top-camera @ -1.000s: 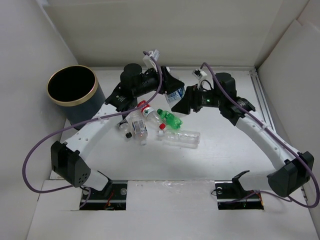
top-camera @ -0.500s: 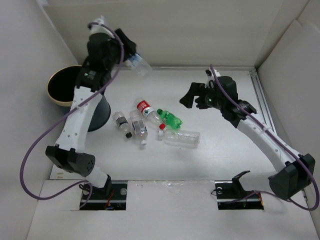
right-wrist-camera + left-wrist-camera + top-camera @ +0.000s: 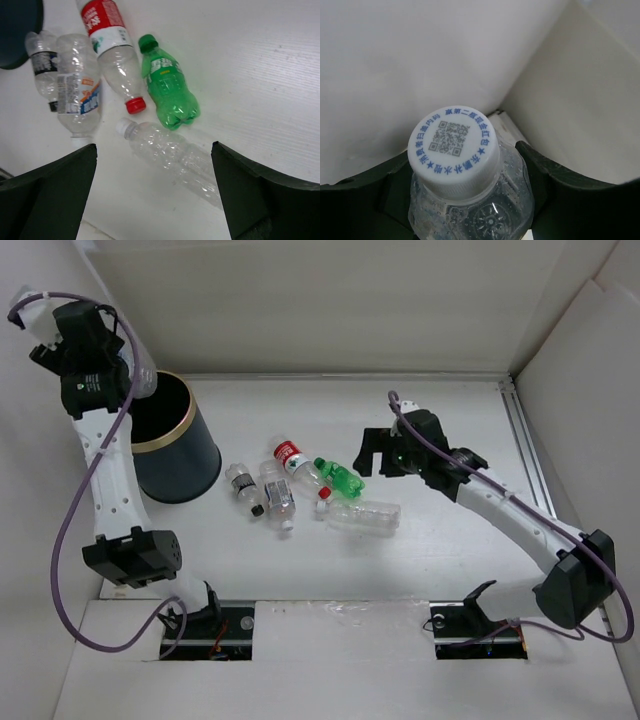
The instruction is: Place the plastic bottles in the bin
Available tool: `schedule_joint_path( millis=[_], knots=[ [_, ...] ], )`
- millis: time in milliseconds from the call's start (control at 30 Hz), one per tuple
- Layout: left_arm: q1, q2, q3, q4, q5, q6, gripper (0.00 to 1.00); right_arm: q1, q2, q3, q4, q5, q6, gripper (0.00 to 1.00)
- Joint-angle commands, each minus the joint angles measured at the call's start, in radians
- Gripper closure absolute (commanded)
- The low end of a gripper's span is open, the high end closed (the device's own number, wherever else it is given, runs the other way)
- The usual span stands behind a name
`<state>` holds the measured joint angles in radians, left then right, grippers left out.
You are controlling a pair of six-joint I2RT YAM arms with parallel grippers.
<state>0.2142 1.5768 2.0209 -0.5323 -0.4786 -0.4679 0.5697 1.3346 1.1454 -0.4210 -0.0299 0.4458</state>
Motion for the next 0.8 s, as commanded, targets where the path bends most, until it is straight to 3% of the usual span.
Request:
schedule_joint_path(
  millis=[0,100,133,167,367,533,633,767],
  knots=[
    [0.056,-0.012,-0.031,-0.003,-0.017,0.014,0.78,0.039,0.003,0.028,-0.054,0.219,-0.013,0.0],
    [0.056,-0.024,-0.094,0.006,0.001,0.015,0.47,0.048,-0.006,0.014,-0.065,0.26,0.016,0.0],
    [0.056,-0.024,-0.111,0.006,0.011,0.015,0.12,0.048,-0.006,0.014,-0.065,0.26,0.027,0.0],
    [0.056,-0.038,-0.129,0.018,0.011,0.005,0.0,0.048,-0.015,0.002,-0.065,0.26,0.027,0.0],
    [0.056,-0.084,-0.203,0.038,0.05,0.014,0.0,0.059,-0.034,-0.007,-0.075,0.294,0.134,0.0],
    [0.011,-0.12,-0.159,-0.015,0.126,0.064,0.0,0.079,-0.052,-0.044,-0.03,0.231,0.067,0.0],
    [0.011,-0.145,-0.146,-0.046,0.305,0.08,0.0,0.079,0.033,-0.01,-0.012,0.154,-0.022,0.0],
    [0.011,-0.225,-0.296,0.013,0.588,0.117,0.0,0.068,0.205,0.08,-0.051,0.101,-0.119,0.02]
  ],
)
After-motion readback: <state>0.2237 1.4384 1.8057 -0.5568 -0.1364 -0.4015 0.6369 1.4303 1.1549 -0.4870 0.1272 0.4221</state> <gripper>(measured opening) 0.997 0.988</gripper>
